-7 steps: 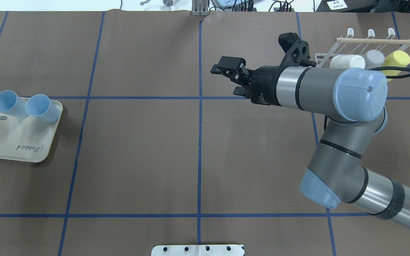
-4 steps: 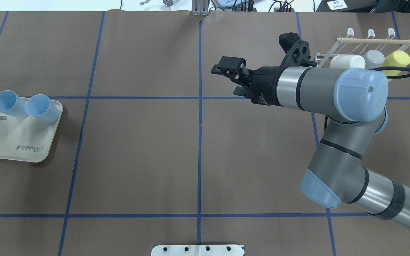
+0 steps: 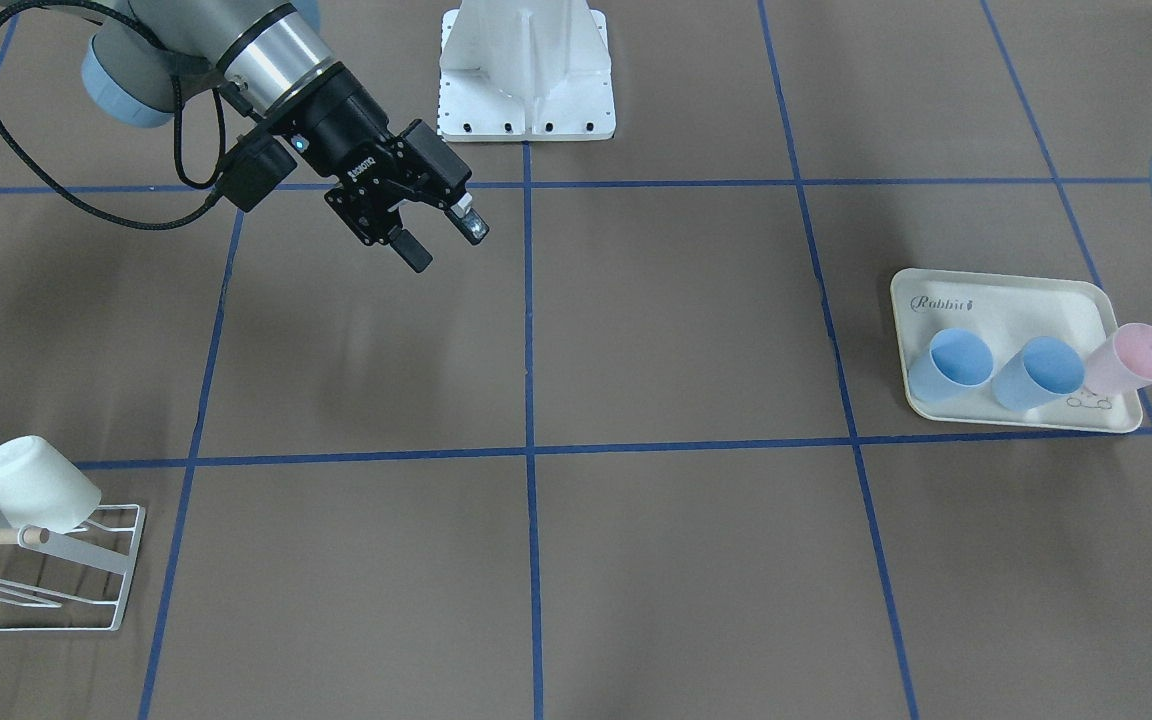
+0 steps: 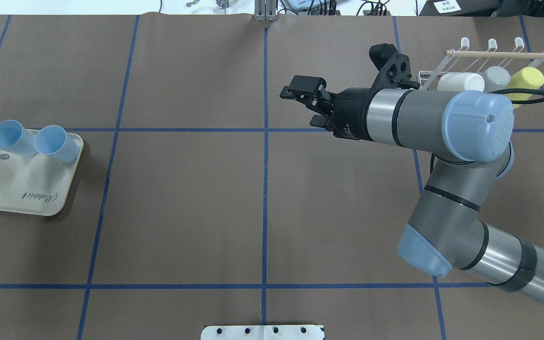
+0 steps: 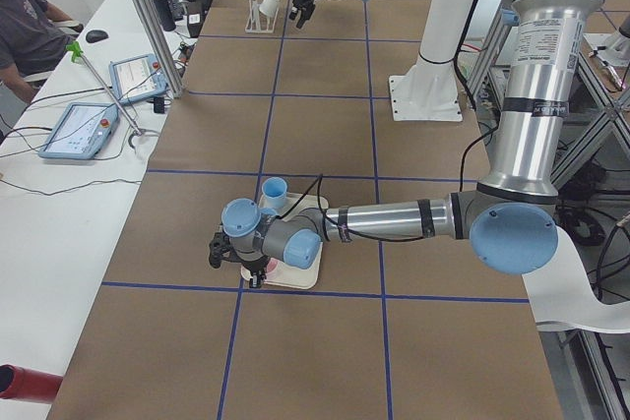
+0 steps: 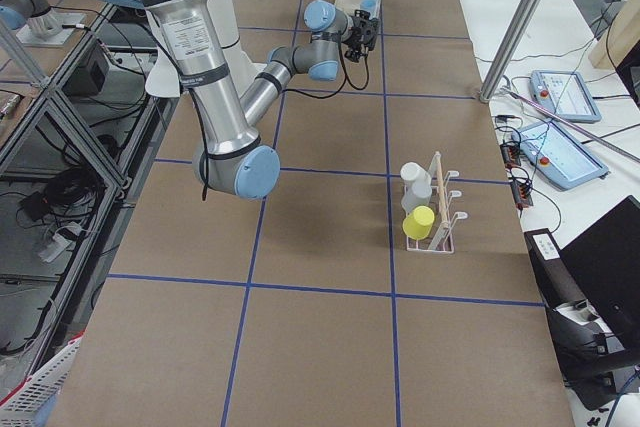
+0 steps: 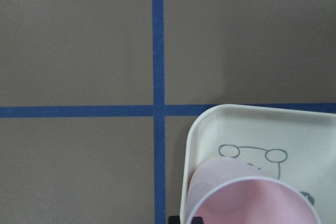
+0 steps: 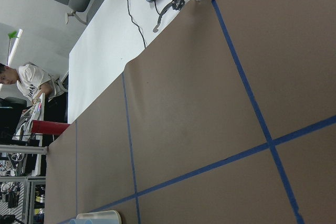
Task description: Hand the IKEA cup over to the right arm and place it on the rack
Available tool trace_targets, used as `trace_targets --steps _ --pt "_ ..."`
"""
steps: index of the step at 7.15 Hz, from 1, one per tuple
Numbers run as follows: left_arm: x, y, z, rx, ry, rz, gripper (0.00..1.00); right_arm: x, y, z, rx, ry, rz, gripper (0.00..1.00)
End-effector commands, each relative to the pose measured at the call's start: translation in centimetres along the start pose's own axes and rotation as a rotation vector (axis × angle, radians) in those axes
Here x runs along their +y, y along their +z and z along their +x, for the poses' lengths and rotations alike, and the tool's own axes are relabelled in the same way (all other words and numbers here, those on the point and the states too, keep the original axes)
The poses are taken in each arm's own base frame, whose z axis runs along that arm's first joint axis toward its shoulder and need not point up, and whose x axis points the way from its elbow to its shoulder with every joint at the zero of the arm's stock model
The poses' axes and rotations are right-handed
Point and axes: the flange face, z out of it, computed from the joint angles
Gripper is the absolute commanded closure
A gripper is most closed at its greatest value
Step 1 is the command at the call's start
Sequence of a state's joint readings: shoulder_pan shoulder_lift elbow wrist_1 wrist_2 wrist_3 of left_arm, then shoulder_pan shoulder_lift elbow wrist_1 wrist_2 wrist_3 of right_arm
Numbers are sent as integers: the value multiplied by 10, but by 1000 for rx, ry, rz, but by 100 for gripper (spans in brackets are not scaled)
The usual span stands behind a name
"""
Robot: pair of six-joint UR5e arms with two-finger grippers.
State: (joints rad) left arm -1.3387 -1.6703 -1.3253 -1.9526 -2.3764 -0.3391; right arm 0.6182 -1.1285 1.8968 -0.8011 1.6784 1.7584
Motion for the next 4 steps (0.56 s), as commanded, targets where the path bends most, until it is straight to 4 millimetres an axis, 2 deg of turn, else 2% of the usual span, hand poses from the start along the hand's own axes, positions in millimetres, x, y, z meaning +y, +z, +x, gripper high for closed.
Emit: trace_targets --steps 1,2,3,4 --pt "-9 -74 -17 30 -110 58 100 -1 -1 0 -1 0 2 0" --pt "-8 -120 -29 18 -170 104 100 -1 -1 0 -1 0 2 0" --pt "-11 -144 -26 -10 -177 141 100 -2 -1 1 0 0 3 0" --pt "-36 -173 -7 -44 -167 185 100 -3 -2 2 1 0 5 0"
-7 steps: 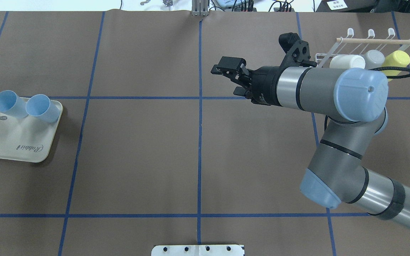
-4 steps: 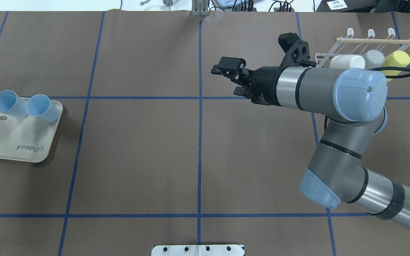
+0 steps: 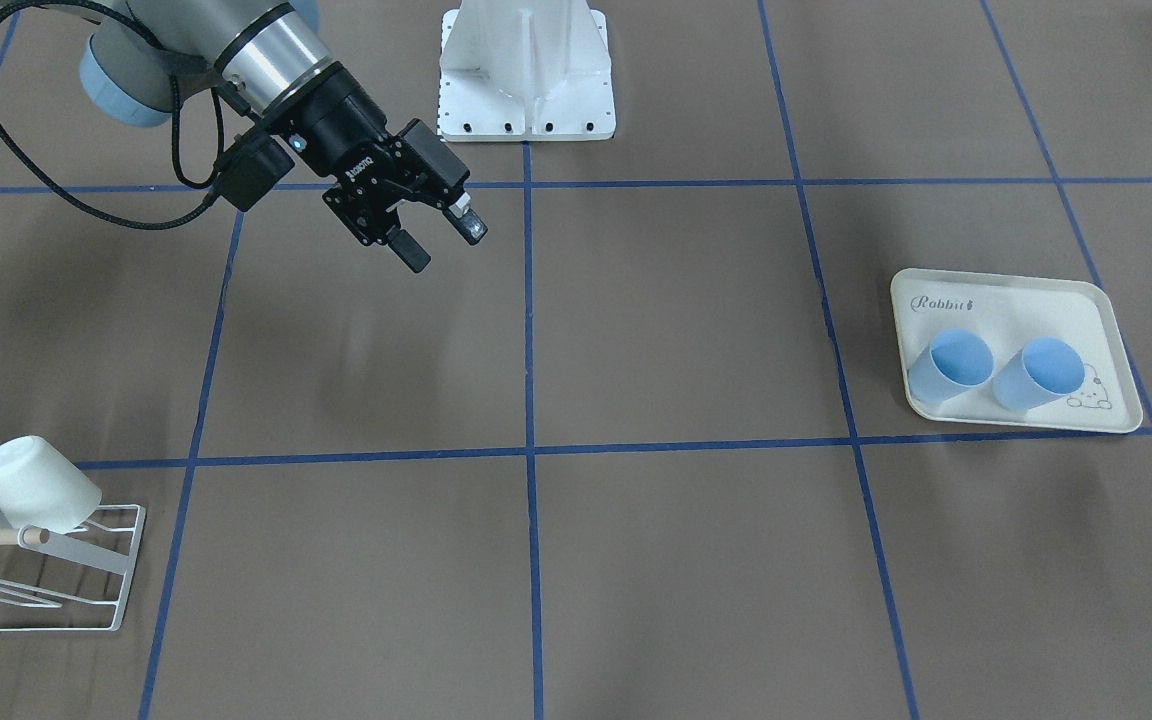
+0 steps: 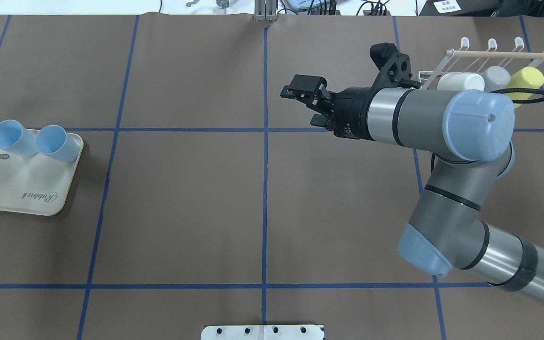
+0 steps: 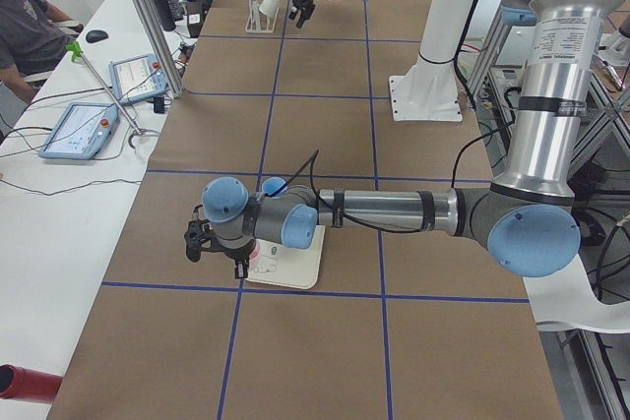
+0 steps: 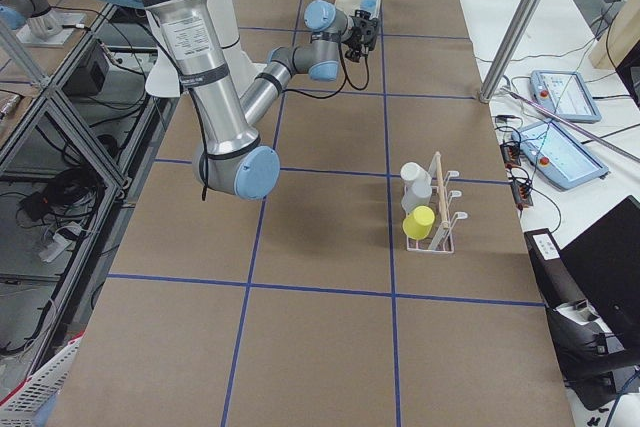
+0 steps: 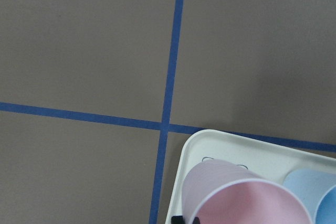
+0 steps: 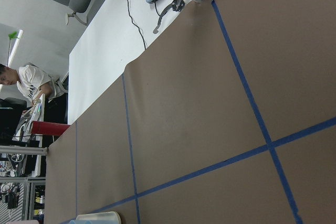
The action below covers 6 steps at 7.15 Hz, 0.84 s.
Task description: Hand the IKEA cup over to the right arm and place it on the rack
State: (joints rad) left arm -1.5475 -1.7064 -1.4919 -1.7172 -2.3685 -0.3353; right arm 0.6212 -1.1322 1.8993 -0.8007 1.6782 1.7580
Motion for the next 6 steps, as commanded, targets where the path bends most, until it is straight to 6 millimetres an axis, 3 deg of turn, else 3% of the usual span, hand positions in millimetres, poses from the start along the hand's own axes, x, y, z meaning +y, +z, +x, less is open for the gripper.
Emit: trace_targets --steps 1,2,3,6 --pt "-48 -59 45 -66 -29 76 100 -2 -4 1 -2 0 4 0" --pt "-71 -87 86 -57 -108 106 100 -1 -5 1 -2 0 3 0" --pt "-67 -93 131 -3 -201 112 100 -1 -6 0 -5 -2 2 0" --pt "11 -95 313 181 -403 92 100 2 -18 -10 -40 16 -3 0"
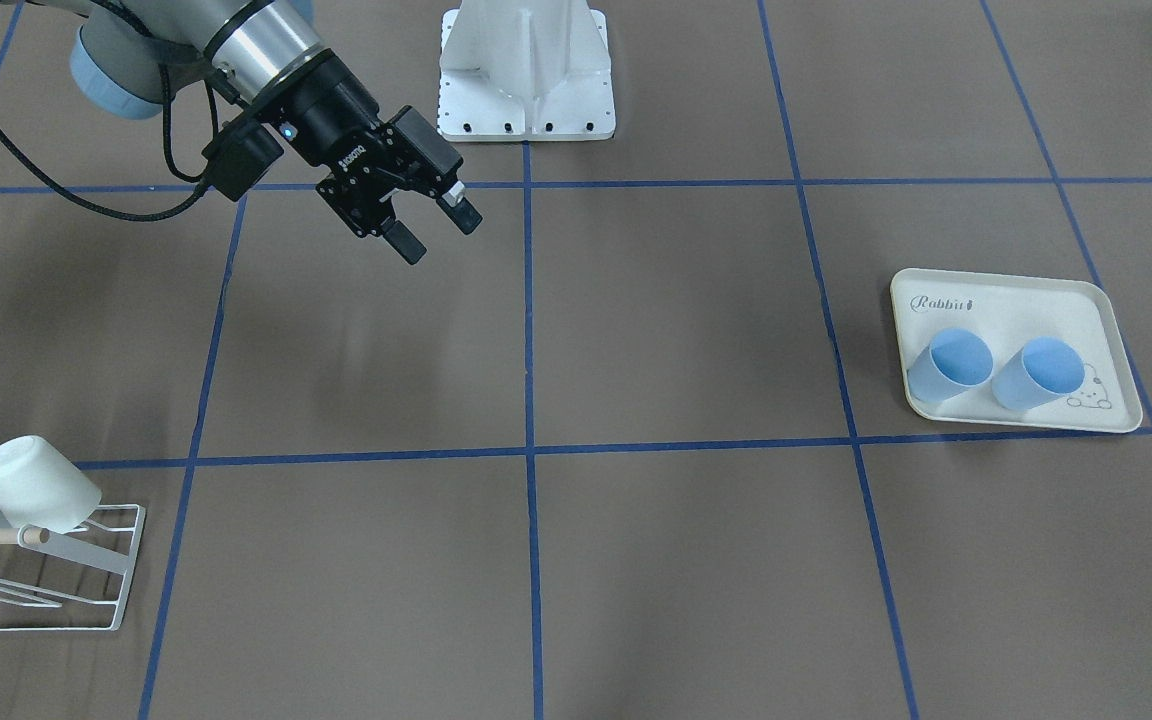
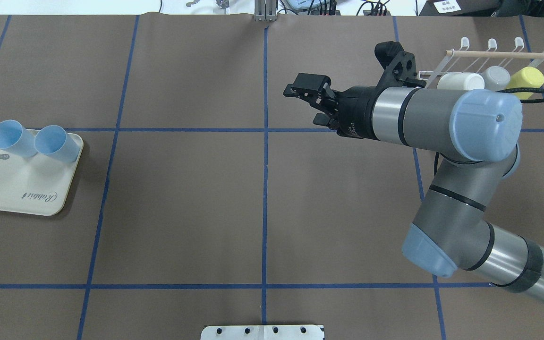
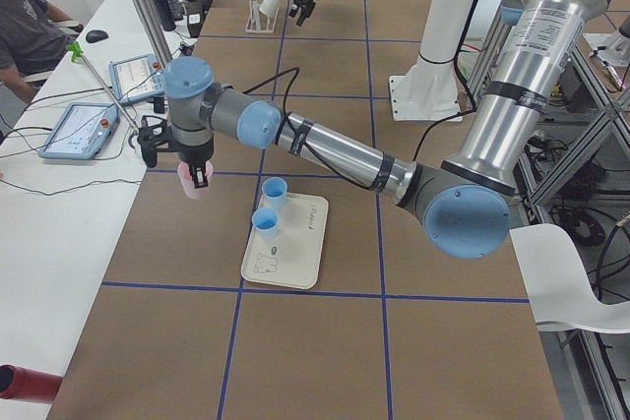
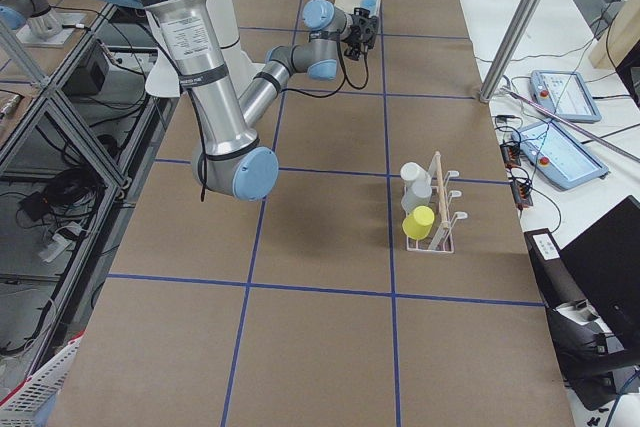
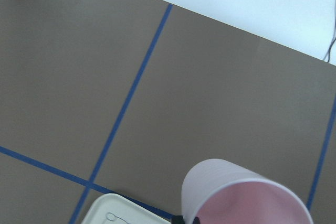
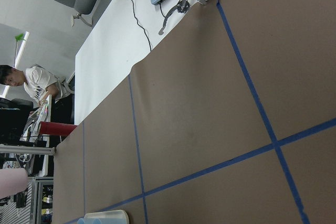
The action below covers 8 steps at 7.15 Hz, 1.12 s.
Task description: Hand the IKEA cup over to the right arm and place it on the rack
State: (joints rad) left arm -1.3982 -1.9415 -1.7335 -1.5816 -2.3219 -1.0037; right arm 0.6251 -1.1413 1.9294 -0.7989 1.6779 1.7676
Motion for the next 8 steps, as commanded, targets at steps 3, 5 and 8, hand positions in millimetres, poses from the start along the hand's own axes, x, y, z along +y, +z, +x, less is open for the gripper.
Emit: trace_targets --steps 3,5,8 --pt "161 20 130 395 -269 -164 100 -1 -17 -9 -151 139 11 0" --pt "213 36 157 582 -364 -188 100 -4 -14 -4 -244 254 2 0" --pt "275 50 179 885 -656 -299 100 -3 8 12 -282 270 -18 0"
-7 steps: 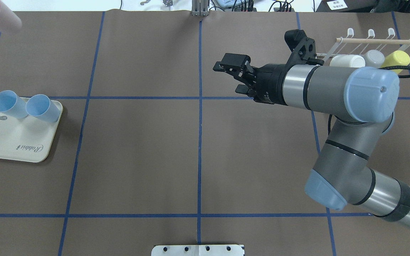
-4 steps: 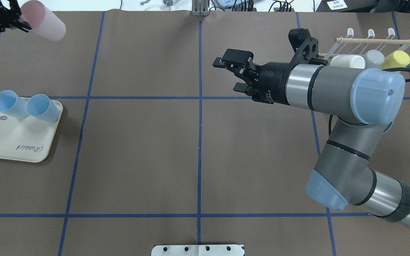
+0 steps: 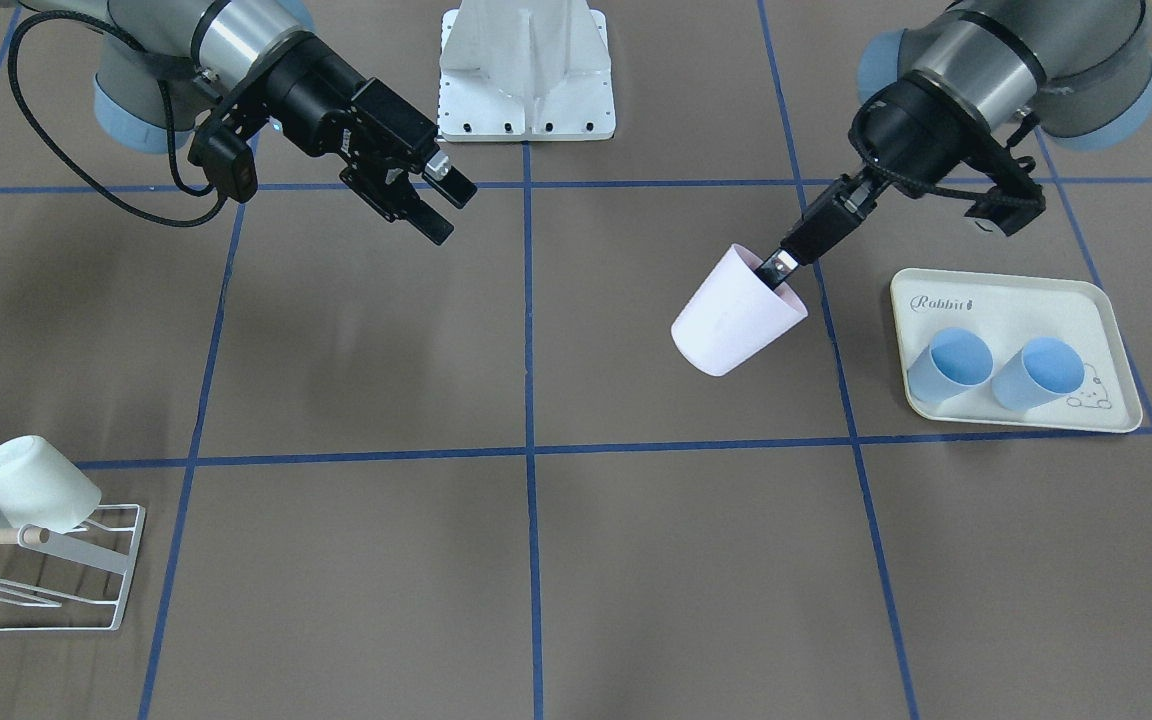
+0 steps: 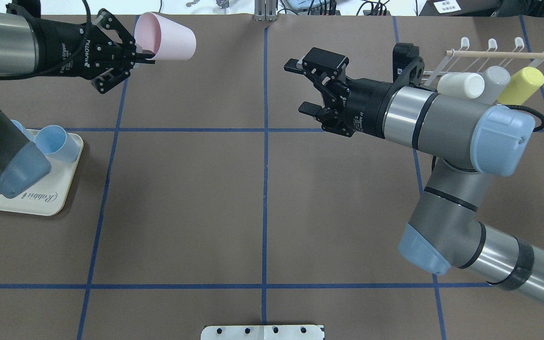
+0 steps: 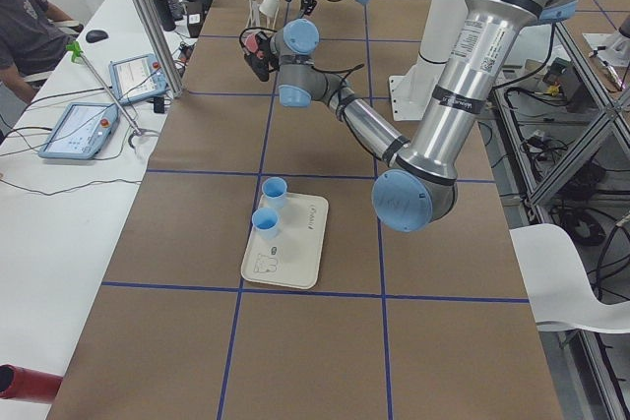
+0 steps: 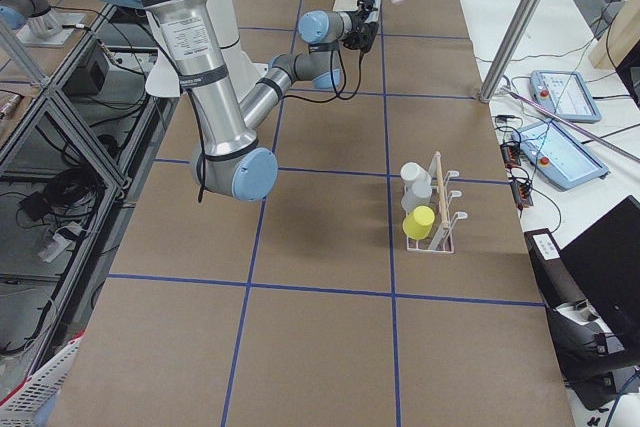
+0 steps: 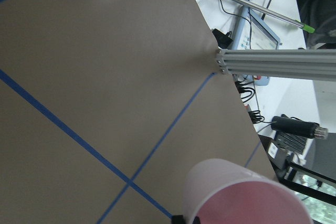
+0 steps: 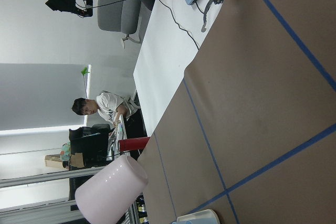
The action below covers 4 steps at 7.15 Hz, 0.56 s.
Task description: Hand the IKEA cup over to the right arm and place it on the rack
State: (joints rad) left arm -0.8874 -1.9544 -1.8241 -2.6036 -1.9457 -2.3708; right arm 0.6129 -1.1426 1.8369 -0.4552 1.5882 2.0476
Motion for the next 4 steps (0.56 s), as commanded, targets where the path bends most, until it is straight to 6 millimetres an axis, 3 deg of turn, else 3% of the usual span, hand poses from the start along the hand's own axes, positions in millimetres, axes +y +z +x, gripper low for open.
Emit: trace_targets --steps 1,2,4 --pt "41 27 -36 228 -198 -70 100 -6 13 23 -41 8 -27 0" --pt "56 39 -55 255 -216 -85 100 -8 13 28 -67 8 -43 0" --pt "74 44 -71 323 -275 -111 100 3 19 13 -105 35 -68 0"
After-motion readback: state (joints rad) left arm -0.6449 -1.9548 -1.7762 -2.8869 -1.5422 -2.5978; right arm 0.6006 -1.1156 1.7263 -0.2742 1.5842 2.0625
